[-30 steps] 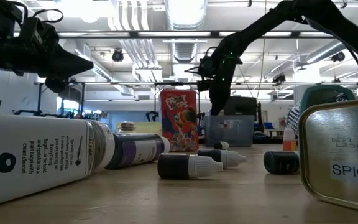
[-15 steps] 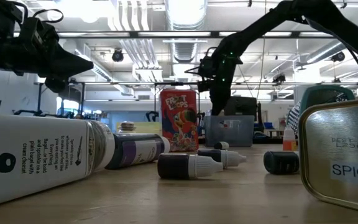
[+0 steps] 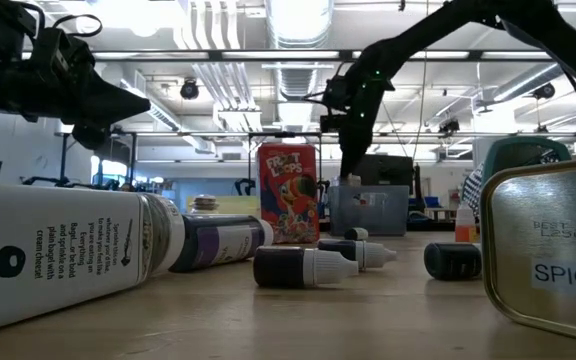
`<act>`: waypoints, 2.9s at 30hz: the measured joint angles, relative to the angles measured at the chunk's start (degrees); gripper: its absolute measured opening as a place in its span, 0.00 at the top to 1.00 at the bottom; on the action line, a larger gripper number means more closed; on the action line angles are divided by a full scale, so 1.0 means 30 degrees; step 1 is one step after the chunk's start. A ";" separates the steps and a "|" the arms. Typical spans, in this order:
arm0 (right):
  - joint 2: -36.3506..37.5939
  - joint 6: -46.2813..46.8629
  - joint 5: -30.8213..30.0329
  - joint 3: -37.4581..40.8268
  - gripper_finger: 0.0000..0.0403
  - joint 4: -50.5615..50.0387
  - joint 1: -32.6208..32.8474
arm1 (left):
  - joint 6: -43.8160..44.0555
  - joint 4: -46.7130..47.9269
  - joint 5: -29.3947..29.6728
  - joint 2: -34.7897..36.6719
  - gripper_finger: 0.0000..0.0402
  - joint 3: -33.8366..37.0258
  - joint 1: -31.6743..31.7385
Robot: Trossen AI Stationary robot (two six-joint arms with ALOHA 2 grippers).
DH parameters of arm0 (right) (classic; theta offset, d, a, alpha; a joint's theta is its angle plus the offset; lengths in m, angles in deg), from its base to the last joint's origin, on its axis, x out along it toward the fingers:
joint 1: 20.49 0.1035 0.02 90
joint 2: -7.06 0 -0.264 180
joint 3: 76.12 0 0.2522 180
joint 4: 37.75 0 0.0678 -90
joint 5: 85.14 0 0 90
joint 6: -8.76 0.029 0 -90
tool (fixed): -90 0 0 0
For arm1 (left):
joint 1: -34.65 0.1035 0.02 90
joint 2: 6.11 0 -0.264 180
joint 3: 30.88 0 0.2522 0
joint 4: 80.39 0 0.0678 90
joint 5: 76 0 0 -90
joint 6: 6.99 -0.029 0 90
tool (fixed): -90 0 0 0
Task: Pick & Place Kitchen Items
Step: Put the small orange food coloring bottle into the blue bin
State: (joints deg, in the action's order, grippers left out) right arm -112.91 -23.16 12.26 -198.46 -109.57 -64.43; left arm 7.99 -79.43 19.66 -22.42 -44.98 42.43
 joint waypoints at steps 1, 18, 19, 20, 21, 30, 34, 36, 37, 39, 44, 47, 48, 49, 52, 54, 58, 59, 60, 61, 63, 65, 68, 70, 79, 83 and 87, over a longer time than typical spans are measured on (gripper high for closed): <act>0.0113 0.0000 -0.0007 -0.0022 0.12 0.0006 0.0000 | 0.0000 0.0000 0.0007 0.0000 0.92 0.0000 0.0003; 0.4363 0.0576 0.0058 -0.0029 0.21 -0.0161 0.0113 | 0.0007 -0.0004 -0.0001 0.0000 0.92 0.0000 -0.0003; 0.4700 0.0598 0.0062 -0.0029 0.21 -0.0198 0.0132 | 0.0008 -0.0007 -0.0001 0.0000 0.92 0.0000 0.0004; 0.5068 0.0612 0.0066 -0.0029 0.21 -0.0318 0.0174 | 0.0008 -0.0007 0.0000 0.0000 0.92 0.0000 -0.0003; 0.5377 0.0641 0.0058 -0.0029 0.21 -0.0469 0.0232 | 0.0008 -0.0007 0.0007 0.0001 0.92 0.0000 -0.0003; 0.8042 0.0945 0.0058 -0.0022 0.18 -0.1774 0.0978 | 0.0008 -0.0007 -0.0001 0.0004 0.92 0.0000 0.0003; 0.8979 0.1144 0.0053 -0.0022 0.19 -0.2446 0.1473 | 0.0005 -0.0007 -0.0001 0.0000 0.92 0.0000 0.0004; 0.9398 0.1256 0.0053 -0.0022 0.22 -0.2803 0.1817 | 0.0003 -0.0007 -0.0001 0.0000 0.92 0.0000 0.0001; 0.9583 0.1375 0.0057 -0.0022 0.23 -0.2946 0.2005 | 0.0008 -0.0005 -0.0001 0.0000 0.92 0.0000 0.0004; 0.9879 0.1725 0.0051 -0.0022 0.25 -0.3174 0.2373 | 0.0001 0.0000 -0.0001 0.0000 0.92 0.0000 0.0004; 1.0294 0.2218 0.0041 -0.0022 0.31 -0.3718 0.3378 | 0.0002 -0.0007 -0.0001 0.0004 0.92 0.0000 0.0002; 1.0369 0.2310 0.0048 -0.0022 0.34 -0.4273 0.3981 | 0.0008 -0.0007 -0.0001 0.0005 0.92 0.0000 0.0003; 1.0369 0.2317 0.0044 -0.0022 0.34 -0.4434 0.4193 | 0.0005 -0.0007 -0.0001 0.0003 0.92 0.0000 0.0003; 1.0369 0.2323 0.0044 -0.0022 0.35 -0.4675 0.4379 | 0.0001 0.0000 -0.0001 0.0007 0.92 0.0000 0.0004; 1.0361 0.2912 0.0036 -0.0022 0.38 -0.5255 0.5026 | 0.0008 -0.0007 -0.0001 0.0007 0.92 0.0000 0.0000; 1.0360 0.3319 0.0042 -0.0022 0.40 -0.5646 0.5427 | 0.0001 -0.0007 -0.0001 0.0007 0.92 0.0000 -0.0003; 1.0356 0.3778 0.0019 -0.0022 0.43 -0.6262 0.6407 | 0.0003 -0.0007 -0.0001 0.0005 0.92 0.0000 0.0004; 1.0358 0.3966 0.0020 -0.0022 0.44 -0.6324 0.6667 | 0.0007 -0.0002 -0.0001 0.0005 0.92 0.0000 0.0003; 1.0361 0.4162 0.0017 -0.0022 0.44 -0.6422 0.6928 | 0.0008 -0.0007 -0.0001 0.0000 0.92 0.0000 0.0004; 1.0361 0.4308 0.0020 -0.0022 0.45 -0.6606 0.7172 | 0.0008 -0.0007 -0.0001 0.0004 0.92 0.0000 0.0000; 1.0361 0.4621 0.0013 -0.0022 0.46 -0.6931 0.7667 | 0.0003 -0.0002 -0.0001 0.0001 0.92 0.0000 0.0004; 1.0354 0.4956 0.0007 -0.0022 0.47 -0.7400 0.8151 | 0.0007 -0.0007 -0.0001 0.0003 0.92 0.0000 0.0004; 1.0339 0.5583 0.0002 0.0000 0.48 -0.7982 0.8863 | 0.0003 0.0000 -0.0001 0.0005 0.92 0.0000 0.0004; 1.0339 0.5949 0.0007 0.0022 0.48 -0.8349 0.9345 | 0.0003 -0.0007 -0.0001 0.0000 0.92 0.0000 0.0001; 1.0339 0.7475 0.0002 0.0255 0.50 -0.8580 1.1985 | 0.0008 0.0000 -0.0001 0.0003 0.92 0.0000 -0.0001; 1.0339 0.8253 -0.0725 0.1013 0.50 -0.8555 1.3179 | 0.0008 -0.0007 -0.0001 0.0000 0.92 0.0000 -0.0003; 1.0339 0.9148 -0.1618 0.2306 0.51 -0.8499 1.4058 | 0.0001 -0.0004 -0.0001 0.0004 0.92 0.0000 0.0004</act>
State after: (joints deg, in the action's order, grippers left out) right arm -81.89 4.28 7.40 -191.54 -135.07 -22.26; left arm 7.99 -79.44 19.65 -22.41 -44.98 42.44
